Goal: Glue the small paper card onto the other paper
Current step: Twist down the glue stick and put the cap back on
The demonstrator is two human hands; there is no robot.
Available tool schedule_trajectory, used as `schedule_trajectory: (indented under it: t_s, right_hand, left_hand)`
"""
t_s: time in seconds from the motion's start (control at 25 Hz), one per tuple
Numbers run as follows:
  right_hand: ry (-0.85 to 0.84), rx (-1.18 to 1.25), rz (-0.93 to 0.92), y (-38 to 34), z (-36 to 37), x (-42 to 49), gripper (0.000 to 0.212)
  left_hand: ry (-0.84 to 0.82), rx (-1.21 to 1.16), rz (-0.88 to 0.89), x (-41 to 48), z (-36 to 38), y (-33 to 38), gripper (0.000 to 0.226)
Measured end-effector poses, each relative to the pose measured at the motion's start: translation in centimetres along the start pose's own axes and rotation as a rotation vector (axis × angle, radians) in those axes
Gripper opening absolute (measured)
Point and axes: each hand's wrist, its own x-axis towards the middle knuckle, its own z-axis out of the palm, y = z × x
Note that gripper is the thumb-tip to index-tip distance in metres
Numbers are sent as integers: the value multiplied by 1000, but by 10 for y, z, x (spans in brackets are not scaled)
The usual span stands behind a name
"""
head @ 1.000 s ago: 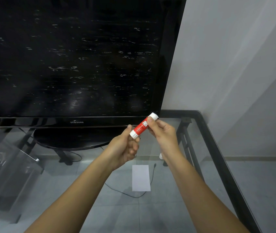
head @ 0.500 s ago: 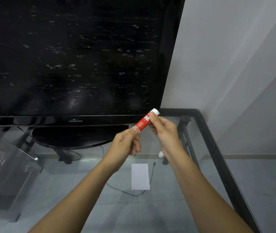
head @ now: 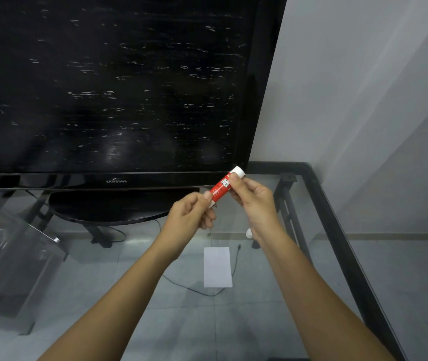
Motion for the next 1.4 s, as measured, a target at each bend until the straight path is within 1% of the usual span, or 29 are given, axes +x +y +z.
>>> schedule_trajectory:
  t_s: [0.04, 0.16, 0.2, 0.24, 0.28, 0.32, 0.4, 0.44, 0.48, 0.52, 0.56, 0.6, 0.68, 0.72, 0.76, 0.8, 0.88, 0.92, 0.96, 1.0, 1.08, 1.16, 1.24, 1.28, 1.36, 1.4]
  right_hand:
    - [-9, 1, 2, 0, 1, 0, 20]
    - [-15, -23, 19, 2, 2, 1, 28]
    - [-12, -35, 22, 3, 2, 1, 29]
    - [-8, -44, 22, 4, 2, 1, 30]
    - [-3, -49, 19, 5, 1, 1, 30]
    - [6, -52, 16, 5, 1, 1, 31]
    - [31, -49, 13, 4, 0, 2, 29]
    - [41, -48, 16, 4, 0, 3, 27]
    - [46, -51, 20, 3, -1, 3, 26]
    - [44, -58, 22, 3, -2, 4, 25]
    - [37, -68, 20, 3, -3, 4, 26]
    - [27, -76, 17, 2, -3, 4, 27]
    - [16, -89, 13, 3, -5, 5, 30]
    - [15, -94, 16, 3, -6, 6, 29]
    - [16, -96, 19, 4, -7, 6, 27]
    - [17, -96, 23, 5, -7, 6, 25]
    - [16, -103, 23, 8, -8, 7, 24]
    - [16, -113, 28, 10, -8, 7, 25]
    - [6, -123, 38, 12, -9, 7, 27]
    - [-12, -134, 50, 15, -11, 9, 28]
    - [-34, -178, 68, 26, -19, 17, 35]
    - [39, -333, 87, 46, -35, 28, 46]
    - [121, -620, 109, 77, -58, 36, 50]
    - [108, -781, 126, 94, -70, 38, 50]
    - [-2, -1090, 157, 127, -87, 35, 50]
    - [-55, -1186, 169, 142, -93, 35, 50]
  left_hand:
    - [-39, -95, -86, 1, 0, 0, 38]
    - [-186, -451, -475, 4, -8, 9, 49]
    - [-203, -500, -558, 5, -9, 10, 51]
    - [-197, -485, -587, 6, -10, 10, 52]
    - [-169, -394, -549, 6, -10, 9, 53]
    - [-125, -251, -443, 6, -8, 7, 52]
    - [7, 24, -138, 4, -4, 3, 39]
    - [60, 111, -3, 4, -3, 1, 31]
    - [84, 153, 72, 5, -4, 0, 24]
    - [78, 150, 93, 5, -4, 0, 21]
    - [45, 106, 73, 6, -5, 1, 22]
    - [-4, 35, 17, 6, -6, 1, 28]
    - [-96, -151, -169, 8, -9, 4, 38]
    - [-116, -209, -239, 9, -9, 5, 41]
    - [-108, -206, -255, 9, -8, 4, 43]
    - [-81, -118, -208, 9, -7, 2, 44]
    - [30, 246, 12, 7, -2, -3, 43]
    - [102, 385, 121, 5, 1, -5, 39]
    - [160, 448, 186, 3, 4, -6, 35]
    - [195, 459, 211, 2, 6, -7, 30]
    - [227, 458, 202, 2, 7, -12, 26]
    - [241, 474, 163, 4, 6, -17, 27]
    - [247, 483, 133, 6, 5, -23, 27]
    - [245, 483, 121, 6, 5, -25, 27]
    - [233, 478, 95, 6, 4, -29, 27]
    - [229, 479, 79, 7, 4, -31, 27]
